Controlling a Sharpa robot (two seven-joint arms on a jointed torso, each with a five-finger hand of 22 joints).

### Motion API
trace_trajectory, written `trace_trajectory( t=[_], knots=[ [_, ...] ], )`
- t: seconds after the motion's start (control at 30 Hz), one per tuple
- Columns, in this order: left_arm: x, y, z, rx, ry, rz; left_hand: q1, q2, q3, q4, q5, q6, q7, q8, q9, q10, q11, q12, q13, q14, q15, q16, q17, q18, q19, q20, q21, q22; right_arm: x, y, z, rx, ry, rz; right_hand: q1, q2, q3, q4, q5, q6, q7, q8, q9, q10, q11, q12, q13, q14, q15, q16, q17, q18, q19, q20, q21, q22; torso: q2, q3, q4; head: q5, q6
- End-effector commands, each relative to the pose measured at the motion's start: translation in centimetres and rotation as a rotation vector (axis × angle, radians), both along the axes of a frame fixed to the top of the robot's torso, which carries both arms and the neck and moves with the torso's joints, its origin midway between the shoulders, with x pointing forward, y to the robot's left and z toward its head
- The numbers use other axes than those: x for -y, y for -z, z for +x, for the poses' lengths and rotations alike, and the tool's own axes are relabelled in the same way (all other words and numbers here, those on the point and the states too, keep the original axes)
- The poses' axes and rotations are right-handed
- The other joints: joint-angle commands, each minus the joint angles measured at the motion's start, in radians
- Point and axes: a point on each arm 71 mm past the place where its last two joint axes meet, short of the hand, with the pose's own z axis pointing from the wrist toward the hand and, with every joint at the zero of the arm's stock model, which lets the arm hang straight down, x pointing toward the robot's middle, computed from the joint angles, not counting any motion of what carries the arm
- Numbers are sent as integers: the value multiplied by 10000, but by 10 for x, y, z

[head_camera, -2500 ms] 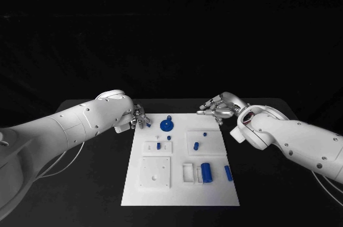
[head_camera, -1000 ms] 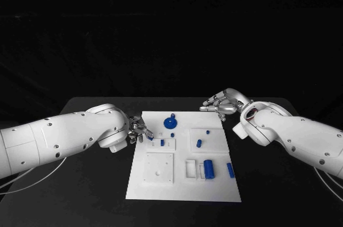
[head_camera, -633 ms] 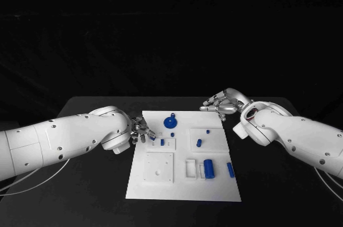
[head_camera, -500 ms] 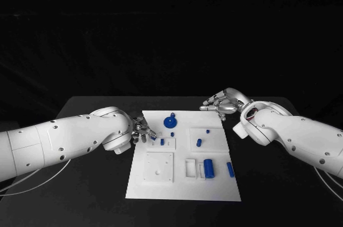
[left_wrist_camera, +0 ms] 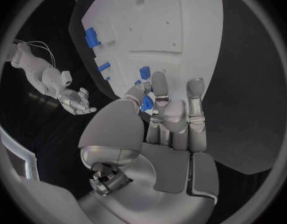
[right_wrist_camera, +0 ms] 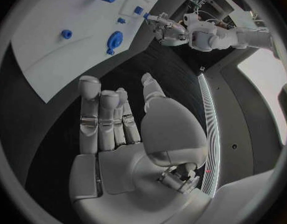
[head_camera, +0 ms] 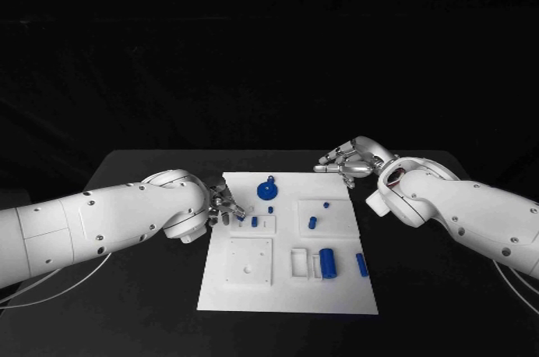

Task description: Assemble the parts on the task board

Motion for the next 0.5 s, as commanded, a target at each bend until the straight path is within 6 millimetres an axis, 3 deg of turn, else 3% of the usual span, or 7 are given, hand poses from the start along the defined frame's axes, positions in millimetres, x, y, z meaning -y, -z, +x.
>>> trace_trajectory(
  t=[0.03,0.5],
  knots=[
    [0,2,-1,10,49,183,13,97,330,-323,26,1594,-726,33,21,463,-129,41,8,28,-12,47,9,196,7,12,36,201,-1,0,0,17,-89,15,43,14,-19,12,12,-76,0,-36,-14,62,33,-32,-10,52,-14,-49,-16,118,324,-35,-38,533,-3,-10,5,-3,-20],
    [-2,10,-2,-101,133,426,1,104,325,-325,-1,1627,-734,39,-2,463,-132,68,36,35,-17,71,53,197,-8,9,76,200,-1,0,-1,7,-112,28,43,14,-19,12,12,-76,0,-36,-14,62,33,-32,-10,52,-14,-49,-16,118,324,-35,-38,533,0,-8,10,1,-32]
  ],
)
